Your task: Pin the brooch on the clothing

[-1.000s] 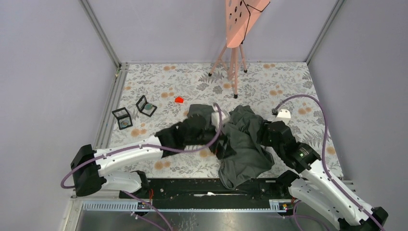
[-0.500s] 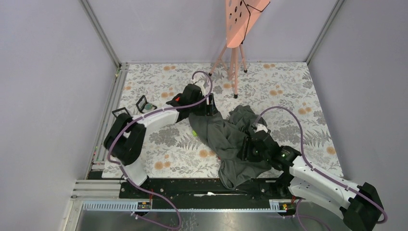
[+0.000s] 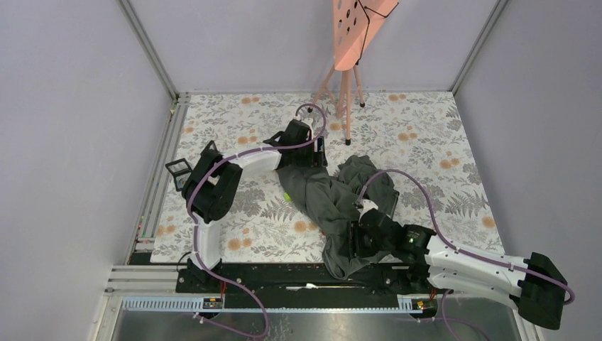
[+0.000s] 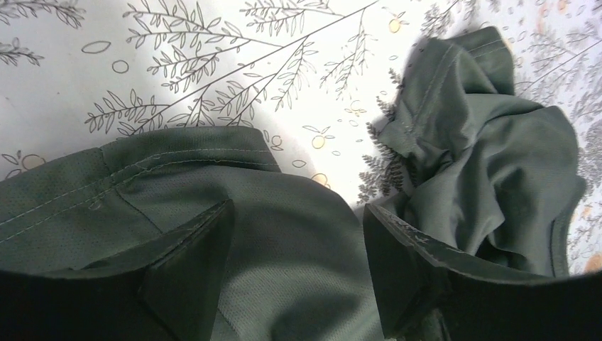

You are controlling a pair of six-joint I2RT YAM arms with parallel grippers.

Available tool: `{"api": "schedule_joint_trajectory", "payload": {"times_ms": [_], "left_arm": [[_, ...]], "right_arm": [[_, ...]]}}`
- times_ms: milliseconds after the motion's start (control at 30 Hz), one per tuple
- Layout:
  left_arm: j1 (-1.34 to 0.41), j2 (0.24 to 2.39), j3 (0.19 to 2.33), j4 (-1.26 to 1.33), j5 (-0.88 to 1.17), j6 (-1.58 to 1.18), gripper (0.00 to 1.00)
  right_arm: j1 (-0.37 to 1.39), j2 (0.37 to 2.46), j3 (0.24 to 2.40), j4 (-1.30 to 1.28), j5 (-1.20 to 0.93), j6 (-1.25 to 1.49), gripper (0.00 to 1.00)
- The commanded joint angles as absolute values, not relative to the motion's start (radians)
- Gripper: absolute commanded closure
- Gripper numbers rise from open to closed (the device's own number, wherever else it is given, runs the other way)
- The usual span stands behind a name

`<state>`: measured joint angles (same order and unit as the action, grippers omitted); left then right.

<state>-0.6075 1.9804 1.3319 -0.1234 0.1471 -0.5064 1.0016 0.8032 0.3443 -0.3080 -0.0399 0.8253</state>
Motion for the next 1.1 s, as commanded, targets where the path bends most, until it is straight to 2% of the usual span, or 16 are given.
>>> {"api": "schedule_joint_trajectory", "payload": {"times_ms": [0,167,267,367,500,633,700,833,867,1067], "left_arm": [[-0.607,2.008,1.388,-0.115,0.172,-0.511,0.28],[-0.607,2.039,1.405,-0.125,0.187,-0.505,0.3],[-0.607,2.048,1.409,-0.126,0.189,-0.497,0.37],[-0.607,2.056,1.412,-0.119,0.196,-0.495,0.48],[-0.607,2.038,1.394,-0.096,0.179,-0.501,0.74],[-0.607,1.947,1.329,-0.022,0.125,-0.506,0.91],[-0.607,1.868,1.295,-0.005,0.088,-0.506,0.96],[-0.601,1.704,1.217,0.045,0.009,-0.494,1.0],[-0.597,1.659,1.194,0.051,-0.008,-0.492,1.0],[-0.556,1.45,1.111,0.008,-0.049,-0.467,1.0]], "right_arm": [[1.083,0.771,0.359,-0.356,-0.04,0.873,0.49],[1.119,0.763,0.329,-0.359,-0.066,0.942,0.5],[1.168,0.757,0.339,-0.376,-0.06,0.972,0.51],[1.196,0.772,0.35,-0.392,-0.045,0.991,0.51],[1.215,0.816,0.34,-0.384,-0.037,1.036,0.55],[1.239,0.841,0.323,-0.331,-0.036,1.067,0.57],[1.24,0.858,0.303,-0.295,-0.04,1.071,0.64],[1.24,0.863,0.293,-0.284,-0.016,1.075,0.97],[1.24,0.855,0.307,-0.307,0.007,1.069,1.0],[1.239,0.767,0.468,-0.512,0.262,0.969,1.0]]}}
